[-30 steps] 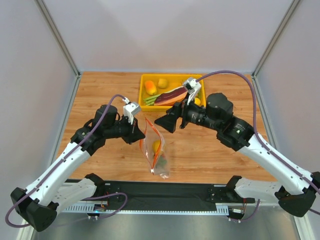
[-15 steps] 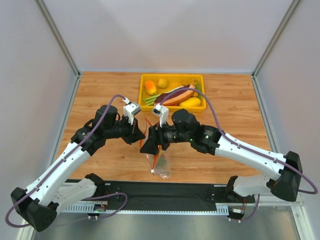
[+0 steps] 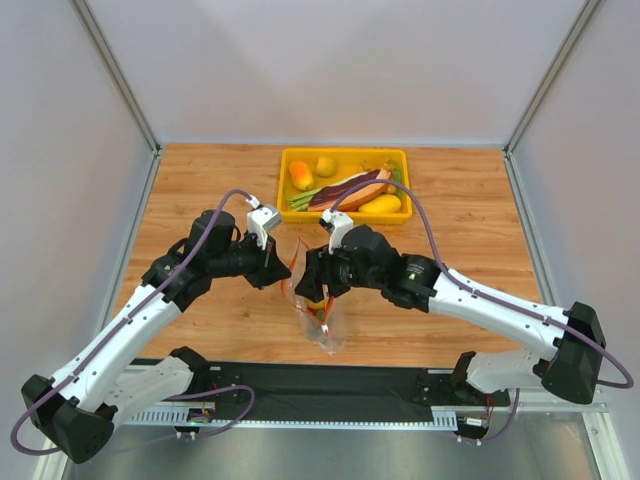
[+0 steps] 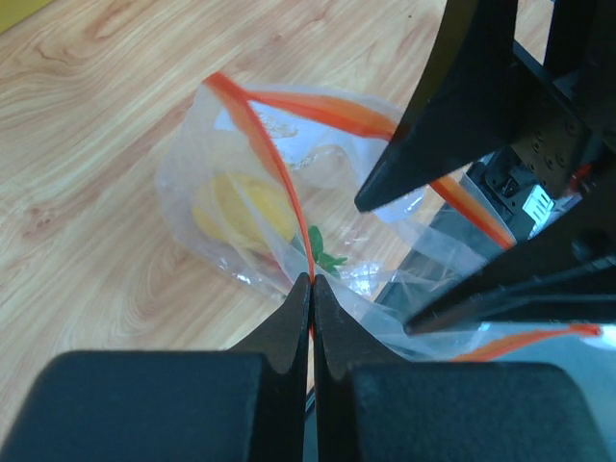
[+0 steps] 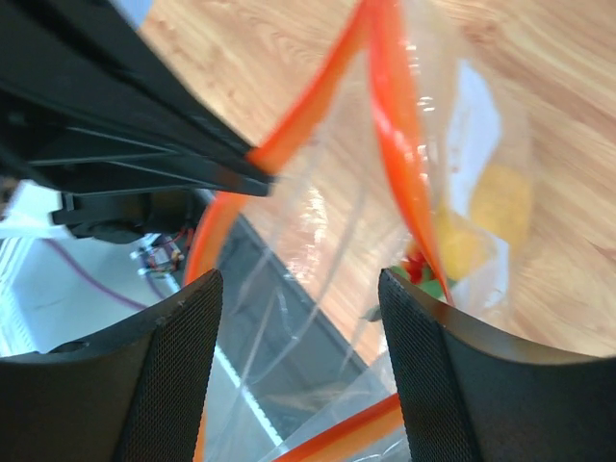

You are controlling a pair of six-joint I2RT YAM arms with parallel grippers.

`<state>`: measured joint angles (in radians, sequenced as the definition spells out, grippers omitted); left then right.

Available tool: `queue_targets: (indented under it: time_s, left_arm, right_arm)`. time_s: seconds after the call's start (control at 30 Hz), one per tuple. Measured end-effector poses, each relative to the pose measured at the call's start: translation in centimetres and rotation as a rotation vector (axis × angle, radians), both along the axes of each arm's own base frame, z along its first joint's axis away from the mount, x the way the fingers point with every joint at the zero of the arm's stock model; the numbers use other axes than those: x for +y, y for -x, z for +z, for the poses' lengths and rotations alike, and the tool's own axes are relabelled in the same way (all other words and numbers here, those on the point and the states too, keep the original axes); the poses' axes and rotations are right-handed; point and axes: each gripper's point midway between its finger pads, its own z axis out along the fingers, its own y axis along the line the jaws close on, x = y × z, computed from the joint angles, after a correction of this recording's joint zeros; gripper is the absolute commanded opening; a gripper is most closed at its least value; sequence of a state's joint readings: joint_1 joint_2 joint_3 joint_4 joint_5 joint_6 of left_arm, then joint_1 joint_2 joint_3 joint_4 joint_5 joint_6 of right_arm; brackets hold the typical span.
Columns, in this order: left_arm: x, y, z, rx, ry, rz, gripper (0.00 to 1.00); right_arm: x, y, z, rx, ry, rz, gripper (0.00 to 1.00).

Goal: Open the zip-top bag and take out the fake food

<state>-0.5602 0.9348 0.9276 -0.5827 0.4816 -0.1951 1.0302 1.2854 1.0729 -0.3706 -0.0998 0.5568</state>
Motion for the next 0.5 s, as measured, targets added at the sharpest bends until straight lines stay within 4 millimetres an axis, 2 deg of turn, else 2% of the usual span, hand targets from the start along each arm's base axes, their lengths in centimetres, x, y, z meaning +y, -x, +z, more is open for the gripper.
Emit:
queue_targets:
  time_s: [0.2,0.33,0.5]
  left_arm:
    - [0.0,0.1,-0.2,0.007,0.0,-0.005,0.0]
    - [0.0,0.2,-0.6,0.017,-0.006,-0.007,0.0]
    - [-0.1,0.2,-0.8,0.025,-0.011,-0.008,0.0]
  right_arm:
    - [-1.9,-1.6,-1.8,-0.026,0.072,-0.097,0.65]
    - [-2.3,-2.4,-2.9,-0.05,0.12,-0.126,0.6]
    - [-2.0,-3.1,-5.9,-0.058,0.229,-0.128,0.5]
